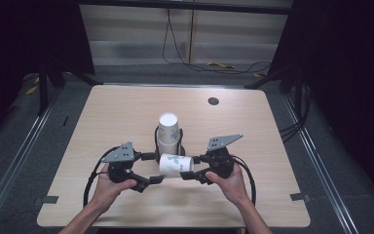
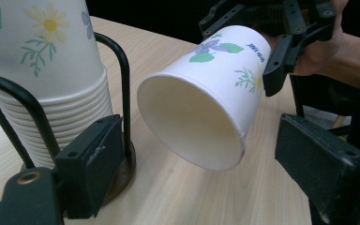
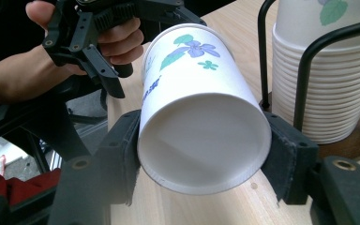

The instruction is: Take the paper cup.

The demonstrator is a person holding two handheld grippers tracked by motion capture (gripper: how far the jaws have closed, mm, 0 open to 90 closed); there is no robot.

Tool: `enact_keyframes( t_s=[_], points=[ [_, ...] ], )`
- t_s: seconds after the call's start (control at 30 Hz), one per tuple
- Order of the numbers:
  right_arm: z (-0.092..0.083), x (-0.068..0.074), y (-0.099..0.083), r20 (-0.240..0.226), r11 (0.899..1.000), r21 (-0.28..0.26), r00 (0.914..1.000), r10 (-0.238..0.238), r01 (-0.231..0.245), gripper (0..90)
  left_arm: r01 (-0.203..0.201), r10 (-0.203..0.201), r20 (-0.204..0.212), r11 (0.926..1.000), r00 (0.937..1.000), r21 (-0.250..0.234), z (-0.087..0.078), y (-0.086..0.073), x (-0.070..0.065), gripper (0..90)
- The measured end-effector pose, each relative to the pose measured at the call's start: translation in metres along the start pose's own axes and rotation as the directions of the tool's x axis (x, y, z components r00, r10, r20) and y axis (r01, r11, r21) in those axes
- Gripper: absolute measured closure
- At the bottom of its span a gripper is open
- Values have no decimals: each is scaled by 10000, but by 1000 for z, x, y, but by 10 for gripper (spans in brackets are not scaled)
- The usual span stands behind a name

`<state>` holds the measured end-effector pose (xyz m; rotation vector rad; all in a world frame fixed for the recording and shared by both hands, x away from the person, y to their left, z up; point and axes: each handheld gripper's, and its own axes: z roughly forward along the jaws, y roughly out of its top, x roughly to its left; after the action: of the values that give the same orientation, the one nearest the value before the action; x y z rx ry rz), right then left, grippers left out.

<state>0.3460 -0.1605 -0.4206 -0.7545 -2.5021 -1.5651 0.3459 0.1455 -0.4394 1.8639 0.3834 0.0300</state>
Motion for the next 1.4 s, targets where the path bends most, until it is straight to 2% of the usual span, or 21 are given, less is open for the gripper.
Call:
enact_keyframes(
  t_s=[0.03, 0.2, 0.37, 0.4, 0.6, 0.73, 0.93, 1.0, 1.23, 1.3, 1.4],
  points=[
    [0, 0, 0, -30, 10000, -51, 10000, 1, -1, 365, -21, 22, -96, 10000, 10000, 46, 0, 0, 0, 158],
    [0, 2, 1, -231, 9999, -110, 9997, -112, 110, 365, 58, -57, -56, 10000, 10000, 13, 1, 0, -1, 159],
    [2, 4, 2, -382, 9998, -172, 9992, -120, 113, 366, 232, -225, 350, 9995, 9991, -220, 1, 0, -1, 158],
    [3, 4, 2, -379, 9998, -167, 9992, -130, 124, 366, 413, -392, 464, 9981, 9982, -460, 1, 0, -2, 158],
    [0, 7, 4, -514, 9989, -400, 9983, -275, 254, 366, 176, -156, 400, 9986, 9991, -500, 3, 2, -6, 157],
    [1, 7, 3, -663, 9984, -534, 9975, -233, 198, 367, 224, -201, 451, 9985, 9988, -508, 4, 2, -5, 156],
    [8, 10, 3, -795, 9981, -573, 9965, -272, 227, 367, 92, -78, 325, 9990, 9994, -435, 4, 2, -5, 156],
    [10, 11, 3, -862, 9981, -585, 9959, -265, 215, 366, 116, -94, 452, 9988, 9989, -480, 4, 2, -5, 157],
    [12, 8, -1, -943, 9978, -658, 9954, -150, 88, 366, 54, -41, 243, 9987, 9997, -514, 4, 2, -5, 153],
    [13, 8, -2, -932, 9980, -626, 9955, -142, 84, 366, 149, -134, 295, 9986, 9995, -510, 5, 2, -5, 152],
    [13, 8, -1, -978, 9972, -744, 9951, -153, 80, 366, 40, -19, 385, 9986, 9993, -534, 5, 2, -5, 153]
  ],
)
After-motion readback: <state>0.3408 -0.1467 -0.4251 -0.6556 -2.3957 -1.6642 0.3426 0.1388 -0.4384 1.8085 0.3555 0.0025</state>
